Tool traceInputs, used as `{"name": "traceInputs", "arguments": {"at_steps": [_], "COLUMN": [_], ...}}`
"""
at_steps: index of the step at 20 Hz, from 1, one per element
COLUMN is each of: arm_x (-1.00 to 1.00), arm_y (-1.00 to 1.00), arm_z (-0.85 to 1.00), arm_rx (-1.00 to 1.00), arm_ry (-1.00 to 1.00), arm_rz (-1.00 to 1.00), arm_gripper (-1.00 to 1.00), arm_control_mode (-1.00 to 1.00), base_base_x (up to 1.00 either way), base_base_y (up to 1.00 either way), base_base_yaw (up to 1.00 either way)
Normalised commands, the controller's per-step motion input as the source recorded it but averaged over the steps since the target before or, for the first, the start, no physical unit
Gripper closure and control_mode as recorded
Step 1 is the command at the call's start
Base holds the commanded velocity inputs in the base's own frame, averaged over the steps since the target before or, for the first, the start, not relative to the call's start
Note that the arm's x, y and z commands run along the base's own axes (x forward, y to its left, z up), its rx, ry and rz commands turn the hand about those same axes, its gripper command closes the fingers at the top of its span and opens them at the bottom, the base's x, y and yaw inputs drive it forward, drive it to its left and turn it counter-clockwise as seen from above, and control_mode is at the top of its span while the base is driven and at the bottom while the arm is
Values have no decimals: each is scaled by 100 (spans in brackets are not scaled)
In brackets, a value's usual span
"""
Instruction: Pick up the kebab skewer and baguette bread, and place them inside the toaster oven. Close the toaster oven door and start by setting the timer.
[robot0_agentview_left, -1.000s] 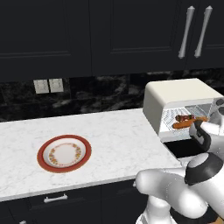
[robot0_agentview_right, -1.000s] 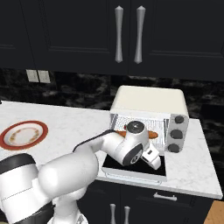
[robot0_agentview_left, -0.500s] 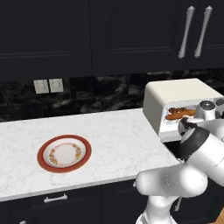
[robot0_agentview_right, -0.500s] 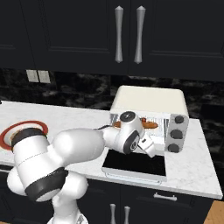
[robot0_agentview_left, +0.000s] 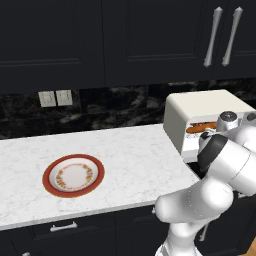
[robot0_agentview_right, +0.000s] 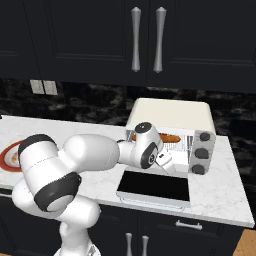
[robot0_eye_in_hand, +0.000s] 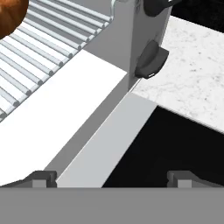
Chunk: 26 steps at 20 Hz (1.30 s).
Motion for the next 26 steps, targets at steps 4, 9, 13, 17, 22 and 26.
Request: {"name": "traceInputs", "arguments": {"at_steps": [4,9,13,17,22,26], "arm_x": [-85,-92,-84,-74,-58,12], "arm_y": [0,0,1,10,15,1], "arm_z": [4,42,35,9,-10,-24], "arm_rx": [0,0,0,0,-1,-7], "arm_ry": [0,0,15,23,20,26], "arm_rz": [-1,7,38,51,51,27], "arm_gripper": [-100,-100,-100,-100,-100,-100], "arm_control_mode": [-100,-100,-100,-100,-100,-100], "base_base_x": [0,0,0,0,0,0], "base_base_y": [0,0,0,0,0,0], "base_base_yaw": [0,0,0,0,0,0]}}
